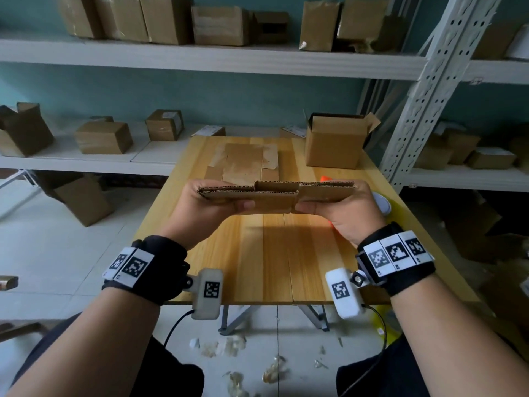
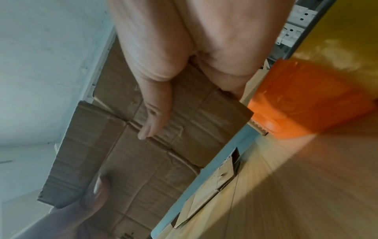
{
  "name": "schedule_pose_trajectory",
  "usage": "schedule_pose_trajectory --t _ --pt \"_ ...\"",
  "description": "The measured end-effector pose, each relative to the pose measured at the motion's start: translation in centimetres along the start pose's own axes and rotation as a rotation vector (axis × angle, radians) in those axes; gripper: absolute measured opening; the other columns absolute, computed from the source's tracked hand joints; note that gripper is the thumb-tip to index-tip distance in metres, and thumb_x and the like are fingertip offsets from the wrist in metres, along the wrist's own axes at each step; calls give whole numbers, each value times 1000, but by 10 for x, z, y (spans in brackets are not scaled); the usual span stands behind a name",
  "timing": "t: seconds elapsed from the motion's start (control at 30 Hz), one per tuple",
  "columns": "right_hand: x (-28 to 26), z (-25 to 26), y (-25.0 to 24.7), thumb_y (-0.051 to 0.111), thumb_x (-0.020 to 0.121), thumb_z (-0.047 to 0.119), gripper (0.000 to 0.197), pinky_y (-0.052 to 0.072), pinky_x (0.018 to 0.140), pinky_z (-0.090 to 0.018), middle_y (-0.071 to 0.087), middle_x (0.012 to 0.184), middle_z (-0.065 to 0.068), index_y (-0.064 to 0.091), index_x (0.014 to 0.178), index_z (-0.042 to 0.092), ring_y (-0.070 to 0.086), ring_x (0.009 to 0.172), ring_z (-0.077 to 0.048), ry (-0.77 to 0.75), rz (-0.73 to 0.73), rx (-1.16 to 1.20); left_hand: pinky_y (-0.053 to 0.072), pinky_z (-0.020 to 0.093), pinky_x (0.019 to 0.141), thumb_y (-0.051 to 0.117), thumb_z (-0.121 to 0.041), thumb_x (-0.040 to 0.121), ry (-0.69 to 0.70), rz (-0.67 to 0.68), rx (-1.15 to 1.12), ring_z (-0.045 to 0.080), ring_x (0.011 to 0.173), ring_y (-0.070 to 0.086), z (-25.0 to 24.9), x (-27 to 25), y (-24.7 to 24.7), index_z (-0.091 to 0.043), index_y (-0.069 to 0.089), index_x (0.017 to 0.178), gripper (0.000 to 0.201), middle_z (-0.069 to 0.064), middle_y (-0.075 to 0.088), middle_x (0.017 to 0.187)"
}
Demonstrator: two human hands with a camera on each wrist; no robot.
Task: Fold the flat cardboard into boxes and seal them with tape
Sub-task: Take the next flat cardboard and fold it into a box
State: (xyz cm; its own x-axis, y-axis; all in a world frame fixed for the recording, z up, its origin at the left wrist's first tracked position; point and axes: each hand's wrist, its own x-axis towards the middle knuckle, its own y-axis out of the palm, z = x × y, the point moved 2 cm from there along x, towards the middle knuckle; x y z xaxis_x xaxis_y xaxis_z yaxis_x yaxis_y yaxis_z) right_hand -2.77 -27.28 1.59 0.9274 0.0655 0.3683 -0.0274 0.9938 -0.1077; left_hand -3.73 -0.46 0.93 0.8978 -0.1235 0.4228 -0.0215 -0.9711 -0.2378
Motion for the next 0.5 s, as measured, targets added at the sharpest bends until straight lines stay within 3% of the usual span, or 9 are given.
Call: schedule_pose_trajectory --t 0.1,0.23,0.33,0.5 --pt "-3 2 -3 93 63 -5 28 60 80 -22 81 85 3 80 84 9 79 84 -13 -66 -43 -15 60 19 77 87 -2 76 -29 -38 -92 9 90 79 4 2 0 -5 81 107 32 -4 83 94" --pt "-3 1 -7 93 66 -1 28 57 77 -14 81 89 9 80 90 8 77 85 -5 -97 -72 -67 64 32 89 89 -10 69 -54 -69 -188 22 104 79 7 5 0 -5 80 109 41 7 82 107" --pt "-3 -1 -8 94 70 13 27 59 88 -24 82 93 8 81 94 13 77 92 -9 -93 -55 -169 63 29 86 90 -14 70 -39 -60 -164 20 101 79 8 4 3 -12 82 104 35 3 83 104" --pt "-3 -6 -8 92 74 14 24 58 93 -31 82 94 6 81 95 12 77 94 -12 -65 -12 -209 61 23 82 88 -15 70 -30 -62 -161 14 97 79 7 1 4 -15 82 100 31 -2 83 101"
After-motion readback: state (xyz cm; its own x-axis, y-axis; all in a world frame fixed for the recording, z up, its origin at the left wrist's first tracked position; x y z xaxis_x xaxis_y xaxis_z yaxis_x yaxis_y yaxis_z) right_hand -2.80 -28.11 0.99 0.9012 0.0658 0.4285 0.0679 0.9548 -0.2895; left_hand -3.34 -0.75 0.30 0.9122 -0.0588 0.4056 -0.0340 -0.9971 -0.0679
